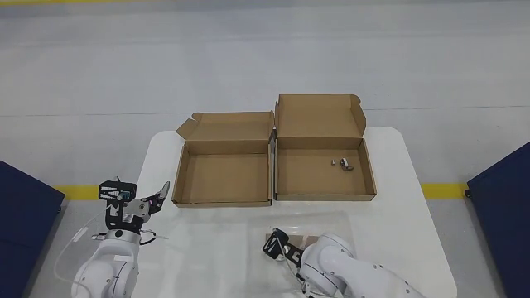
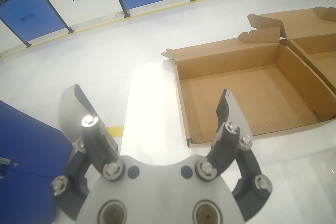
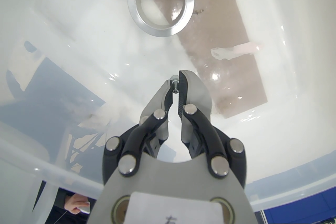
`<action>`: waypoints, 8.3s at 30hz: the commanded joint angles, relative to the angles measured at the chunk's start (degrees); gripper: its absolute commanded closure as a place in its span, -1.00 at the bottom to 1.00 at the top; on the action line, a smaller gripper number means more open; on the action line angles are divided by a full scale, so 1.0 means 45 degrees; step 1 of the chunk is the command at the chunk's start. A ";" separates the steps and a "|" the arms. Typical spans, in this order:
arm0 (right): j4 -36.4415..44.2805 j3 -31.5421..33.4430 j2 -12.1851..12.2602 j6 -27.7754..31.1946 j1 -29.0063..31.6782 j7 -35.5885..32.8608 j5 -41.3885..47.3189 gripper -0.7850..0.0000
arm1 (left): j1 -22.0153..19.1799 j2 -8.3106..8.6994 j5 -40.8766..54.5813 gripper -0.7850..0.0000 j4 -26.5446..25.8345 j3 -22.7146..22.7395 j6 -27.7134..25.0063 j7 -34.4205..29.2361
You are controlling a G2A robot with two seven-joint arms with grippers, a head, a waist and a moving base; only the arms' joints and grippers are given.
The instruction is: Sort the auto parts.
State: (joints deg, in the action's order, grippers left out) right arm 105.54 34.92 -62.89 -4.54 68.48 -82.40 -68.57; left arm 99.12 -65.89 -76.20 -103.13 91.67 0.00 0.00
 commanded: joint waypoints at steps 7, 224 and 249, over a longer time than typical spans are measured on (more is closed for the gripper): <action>0.0822 0.0224 0.0050 -0.0142 0.0163 -0.0691 -0.0520 1.00 | 0.0000 0.0000 0.0000 -1.00 0.0000 0.0000 0.0000 0.0000; 0.1026 0.5575 0.1316 -0.1449 0.2036 0.2331 3.6434 1.00 | 0.0000 0.0000 0.0000 -1.00 0.0000 0.0000 0.0000 0.0000; 0.0980 0.5560 0.0736 -0.2956 0.2115 0.1874 3.6928 1.00 | 0.0000 0.0000 0.0000 -1.00 0.0000 0.0000 0.0000 0.0000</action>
State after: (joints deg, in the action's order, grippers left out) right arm 109.98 59.82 -59.49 -17.86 77.96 -74.09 97.77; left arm 99.12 -65.89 -76.20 -103.13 91.67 0.00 0.00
